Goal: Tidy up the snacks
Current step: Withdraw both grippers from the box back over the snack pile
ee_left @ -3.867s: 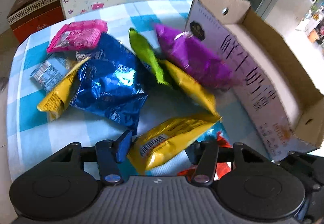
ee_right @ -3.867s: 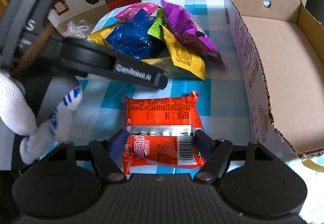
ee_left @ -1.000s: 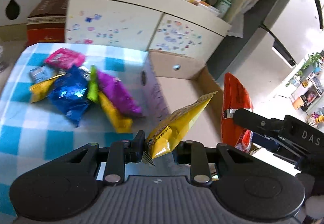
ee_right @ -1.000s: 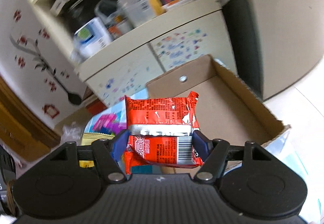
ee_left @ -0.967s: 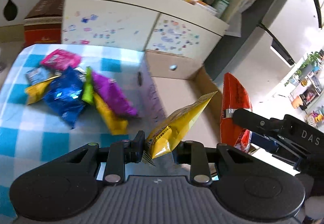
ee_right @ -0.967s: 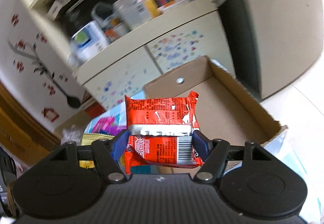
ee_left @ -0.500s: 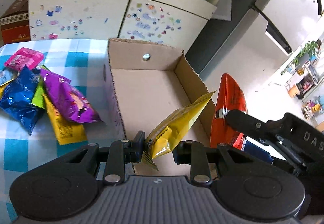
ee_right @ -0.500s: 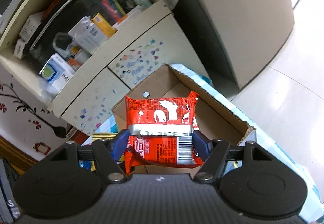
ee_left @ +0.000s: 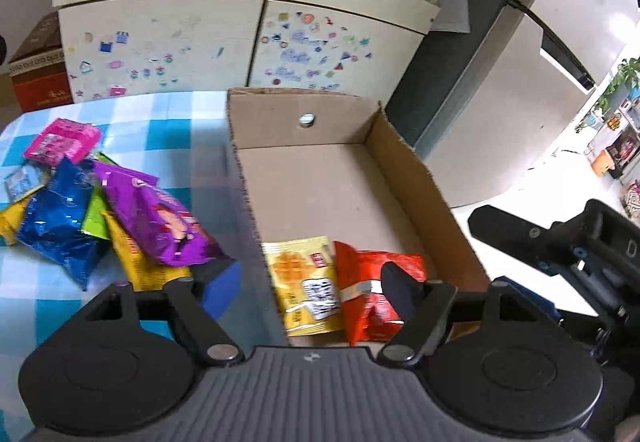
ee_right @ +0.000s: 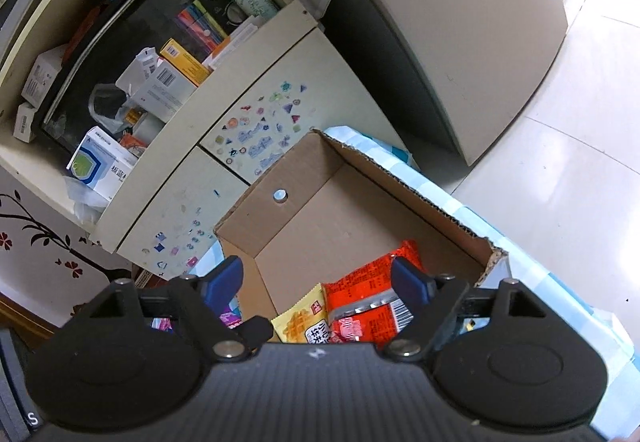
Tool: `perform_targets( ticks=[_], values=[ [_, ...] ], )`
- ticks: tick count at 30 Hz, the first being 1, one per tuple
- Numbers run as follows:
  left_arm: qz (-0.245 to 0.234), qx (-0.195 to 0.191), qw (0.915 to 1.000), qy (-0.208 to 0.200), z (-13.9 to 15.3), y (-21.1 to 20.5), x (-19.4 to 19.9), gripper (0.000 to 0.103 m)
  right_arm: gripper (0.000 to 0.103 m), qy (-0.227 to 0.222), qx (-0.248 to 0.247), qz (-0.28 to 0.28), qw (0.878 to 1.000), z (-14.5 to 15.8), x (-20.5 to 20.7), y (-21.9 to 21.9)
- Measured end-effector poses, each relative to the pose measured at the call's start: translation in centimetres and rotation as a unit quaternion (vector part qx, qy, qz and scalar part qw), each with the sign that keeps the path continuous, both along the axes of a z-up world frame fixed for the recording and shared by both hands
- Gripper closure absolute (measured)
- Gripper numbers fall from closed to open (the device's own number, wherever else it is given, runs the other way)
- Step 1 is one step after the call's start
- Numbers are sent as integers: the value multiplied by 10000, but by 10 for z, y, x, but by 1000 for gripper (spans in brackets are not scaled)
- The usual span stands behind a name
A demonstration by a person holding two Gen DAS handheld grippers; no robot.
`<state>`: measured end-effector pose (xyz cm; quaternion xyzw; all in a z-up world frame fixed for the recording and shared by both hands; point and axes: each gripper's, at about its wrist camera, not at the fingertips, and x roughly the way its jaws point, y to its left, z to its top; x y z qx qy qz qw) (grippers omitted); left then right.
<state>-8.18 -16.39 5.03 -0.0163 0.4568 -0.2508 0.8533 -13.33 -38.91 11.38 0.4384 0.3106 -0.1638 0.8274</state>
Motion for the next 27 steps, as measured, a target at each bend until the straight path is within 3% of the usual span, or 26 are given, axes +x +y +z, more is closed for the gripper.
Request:
perform_targets(
  ticks=[11, 16, 27],
  values=[
    [230, 437, 9988, 30, -6, 33, 5, 21, 21, -110, -235, 367, 9990, 2, 10, 14],
    [453, 272, 9984, 179, -7, 64, 11, 21, 21, -152, -305, 531, 9980, 2, 14, 21],
    [1019, 279, 9944, 29, 1, 138, 31, 15, 21, -342, -627, 1124, 9911, 6, 26, 47]
  ],
)
